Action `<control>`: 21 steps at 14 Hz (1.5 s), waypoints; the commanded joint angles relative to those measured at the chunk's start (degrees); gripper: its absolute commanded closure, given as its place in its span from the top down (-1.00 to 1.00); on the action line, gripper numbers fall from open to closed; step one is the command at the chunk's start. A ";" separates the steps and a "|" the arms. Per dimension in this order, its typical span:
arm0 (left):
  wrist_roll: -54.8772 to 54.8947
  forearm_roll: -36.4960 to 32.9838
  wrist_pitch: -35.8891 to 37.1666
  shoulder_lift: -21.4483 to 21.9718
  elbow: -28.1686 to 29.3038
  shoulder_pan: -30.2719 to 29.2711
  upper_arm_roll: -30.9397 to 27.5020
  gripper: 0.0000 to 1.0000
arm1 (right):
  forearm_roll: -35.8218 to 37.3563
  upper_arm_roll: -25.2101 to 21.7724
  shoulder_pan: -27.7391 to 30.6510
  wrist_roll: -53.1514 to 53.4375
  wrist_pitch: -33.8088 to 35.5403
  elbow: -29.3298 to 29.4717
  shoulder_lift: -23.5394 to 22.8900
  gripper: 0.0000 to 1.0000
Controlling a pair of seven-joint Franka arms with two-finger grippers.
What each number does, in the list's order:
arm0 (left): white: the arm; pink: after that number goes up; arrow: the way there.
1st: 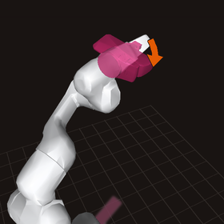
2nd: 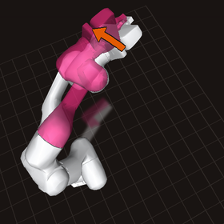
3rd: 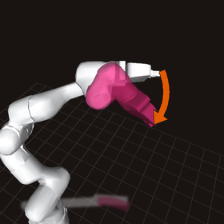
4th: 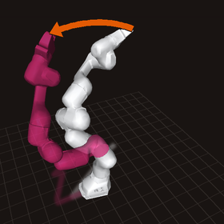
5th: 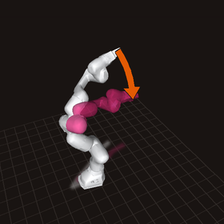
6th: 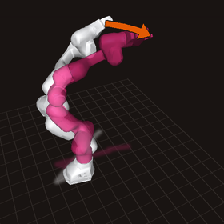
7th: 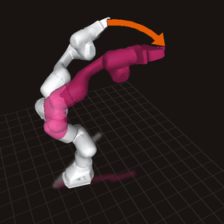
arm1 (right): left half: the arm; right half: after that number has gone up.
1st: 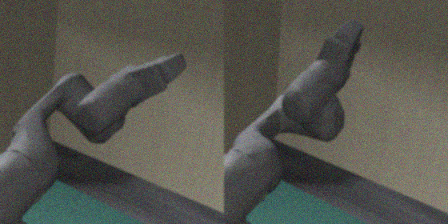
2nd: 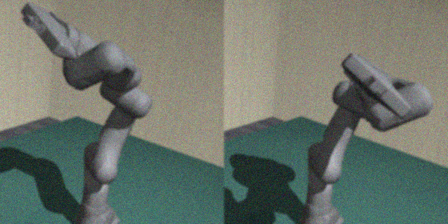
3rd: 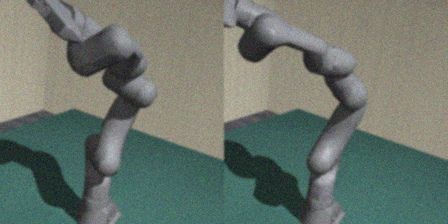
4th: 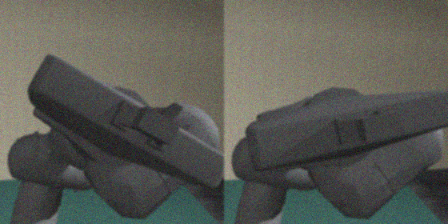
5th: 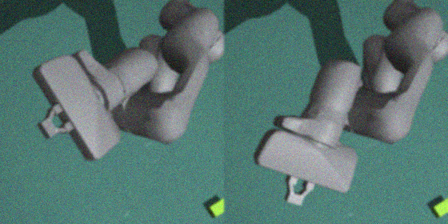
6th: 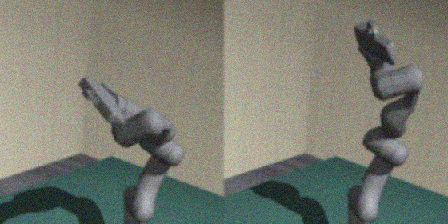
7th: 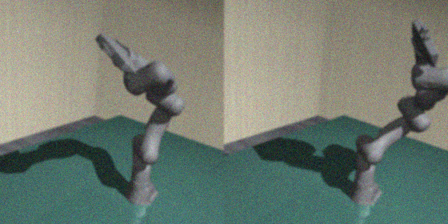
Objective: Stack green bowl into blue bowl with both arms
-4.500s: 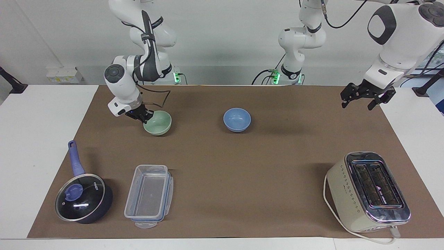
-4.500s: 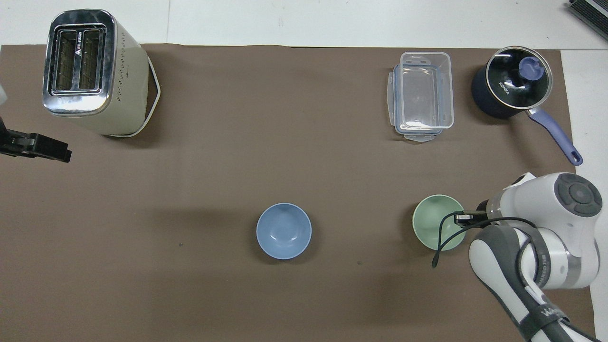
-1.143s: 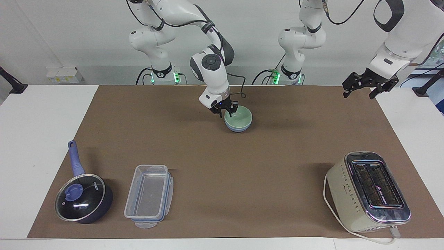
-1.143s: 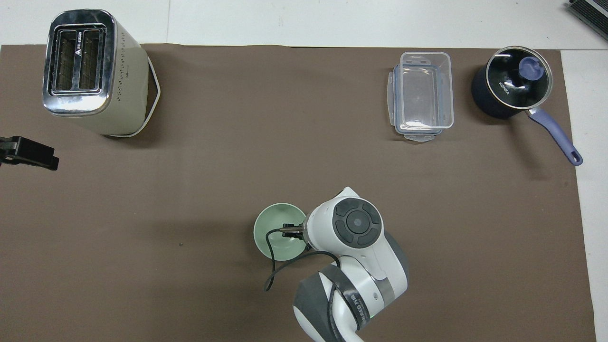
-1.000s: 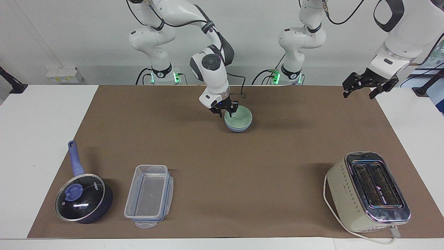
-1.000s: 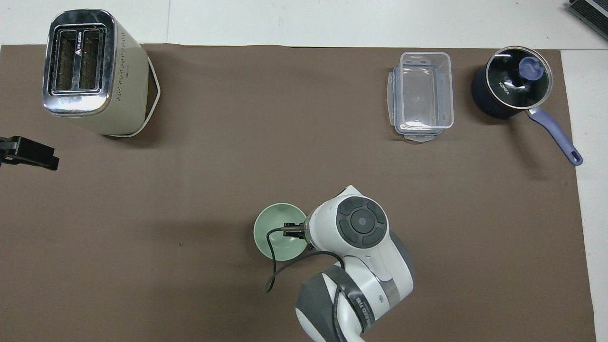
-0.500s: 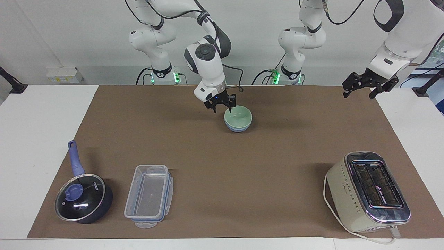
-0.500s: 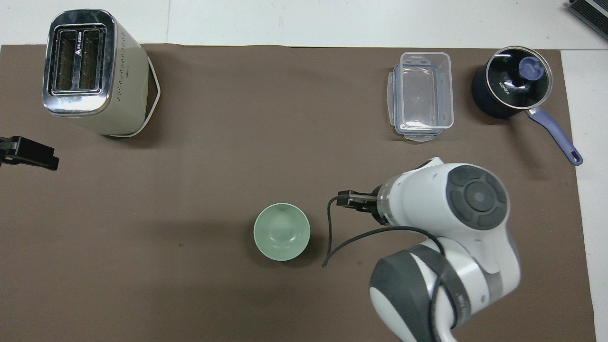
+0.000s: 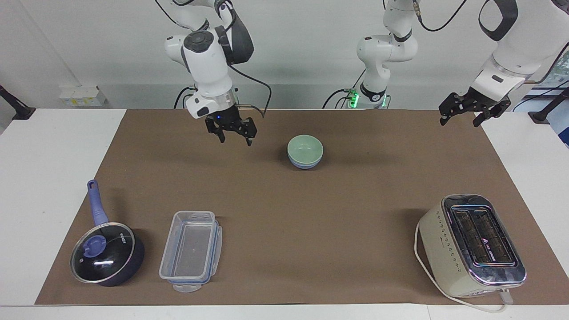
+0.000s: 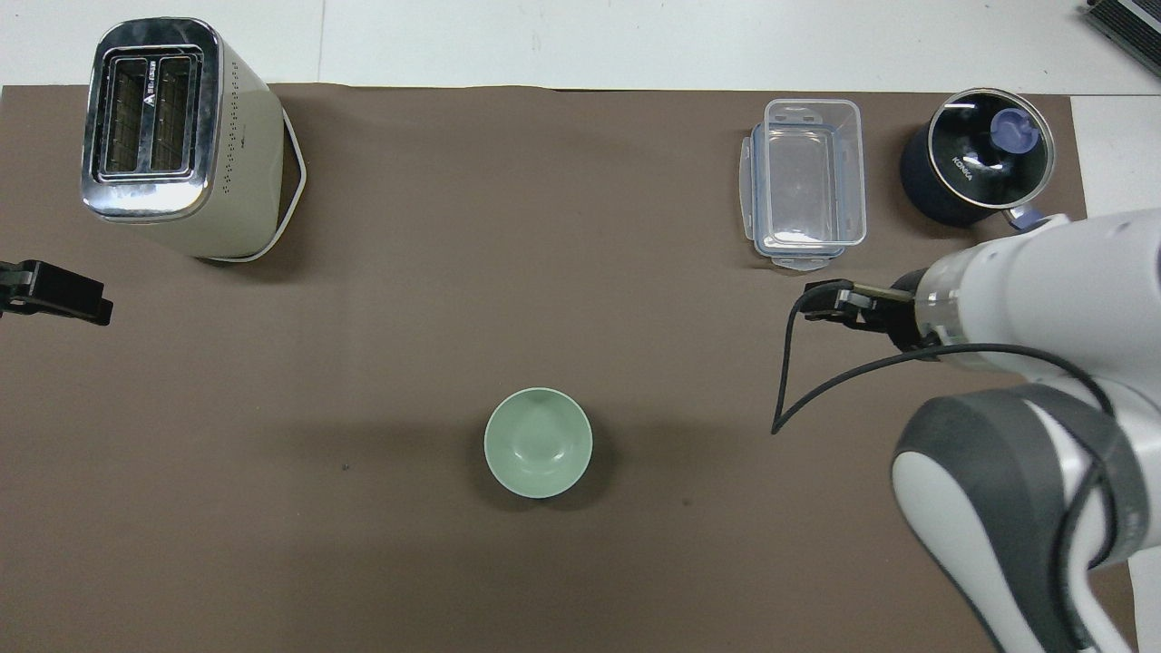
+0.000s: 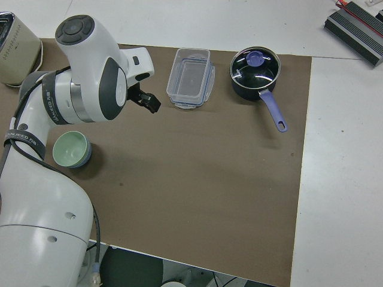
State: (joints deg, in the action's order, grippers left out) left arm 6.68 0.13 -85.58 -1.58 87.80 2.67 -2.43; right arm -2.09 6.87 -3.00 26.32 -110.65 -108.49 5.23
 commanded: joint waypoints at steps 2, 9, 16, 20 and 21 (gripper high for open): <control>-0.70 -0.92 1.12 0.35 -0.44 0.23 -0.12 1.00 | 1.74 0.69 4.40 -3.89 7.27 9.23 -1.80 1.00; -0.70 -0.92 1.12 0.35 -0.44 0.23 -0.12 1.00 | 5.60 0.78 6.51 -9.70 20.48 24.37 -8.92 1.00; -0.70 -0.92 1.12 0.35 -0.44 0.23 -0.12 1.00 | 4.38 0.60 6.60 -10.06 20.48 18.50 -5.24 1.00; -0.70 -0.92 1.12 0.35 -0.44 0.23 -0.12 1.00 | 4.20 0.60 6.87 -10.06 20.74 17.69 -4.70 1.00; -0.70 -0.92 1.12 0.35 -0.44 0.23 -0.12 1.00 | 4.20 0.60 6.95 -10.06 20.74 17.69 -4.70 1.00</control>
State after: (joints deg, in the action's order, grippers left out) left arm 6.67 0.13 -85.58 -1.58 87.80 2.67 -2.43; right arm 1.99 6.96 2.85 17.69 -90.01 -88.91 -1.09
